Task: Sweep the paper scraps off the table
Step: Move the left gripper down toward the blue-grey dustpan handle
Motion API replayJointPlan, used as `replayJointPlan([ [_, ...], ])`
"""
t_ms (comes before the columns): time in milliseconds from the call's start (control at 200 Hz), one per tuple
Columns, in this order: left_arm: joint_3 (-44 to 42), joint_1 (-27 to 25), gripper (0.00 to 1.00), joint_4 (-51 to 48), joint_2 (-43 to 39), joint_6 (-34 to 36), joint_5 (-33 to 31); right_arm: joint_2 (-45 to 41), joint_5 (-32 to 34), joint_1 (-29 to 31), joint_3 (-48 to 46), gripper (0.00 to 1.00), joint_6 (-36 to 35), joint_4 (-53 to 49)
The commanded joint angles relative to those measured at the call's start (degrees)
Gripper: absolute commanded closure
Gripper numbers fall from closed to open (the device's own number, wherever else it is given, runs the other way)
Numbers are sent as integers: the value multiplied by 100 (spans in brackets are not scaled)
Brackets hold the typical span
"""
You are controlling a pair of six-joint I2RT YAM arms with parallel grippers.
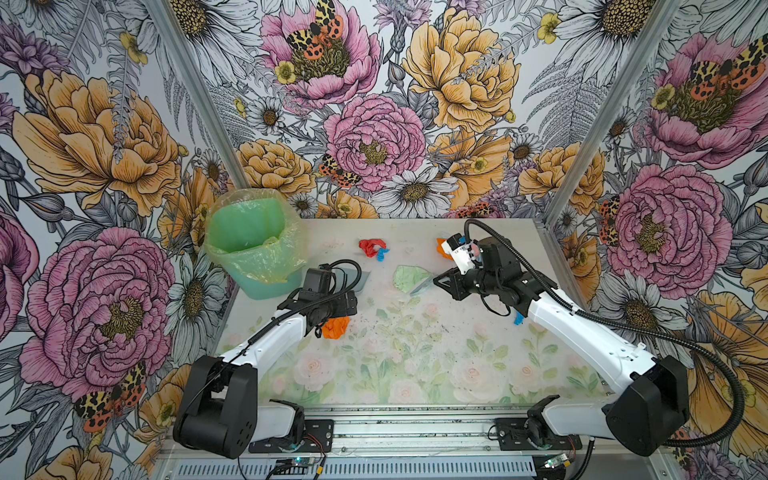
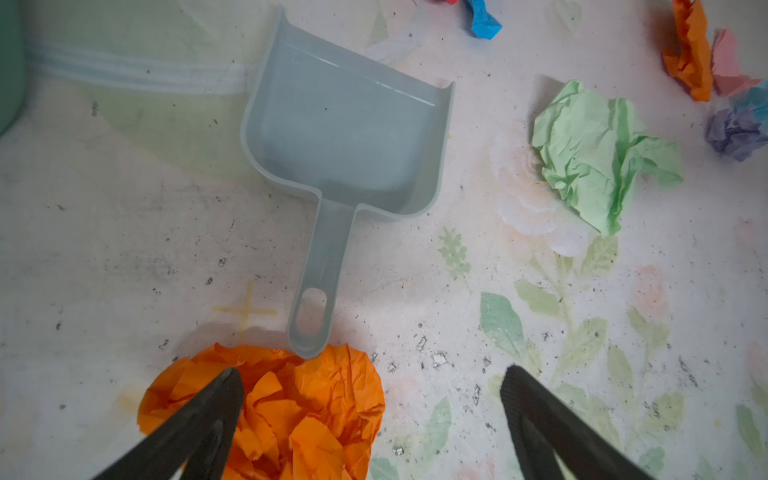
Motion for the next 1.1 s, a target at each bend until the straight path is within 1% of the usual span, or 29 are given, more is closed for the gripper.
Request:
replayJointPlan([
  [0, 221, 57, 1, 116, 213, 183, 63, -24, 69, 48, -70, 100, 129, 257],
  [245, 325, 37, 1, 244, 485, 467, -345, -98, 141, 45, -164, 100, 127, 273],
  [340, 353, 29, 1, 301, 580, 602, -373, -149, 182, 45, -202, 100, 121, 274],
  [515, 478, 33, 1, 306, 714, 641, -491, -221, 246, 44, -259, 100, 134, 294],
  [691, 607, 44, 7, 237, 910, 656, -425, -255, 270, 48, -303, 100, 141, 302],
  [1096, 995, 44, 14, -152, 1404, 715, -415, -207, 314, 47, -295, 100, 134, 328],
])
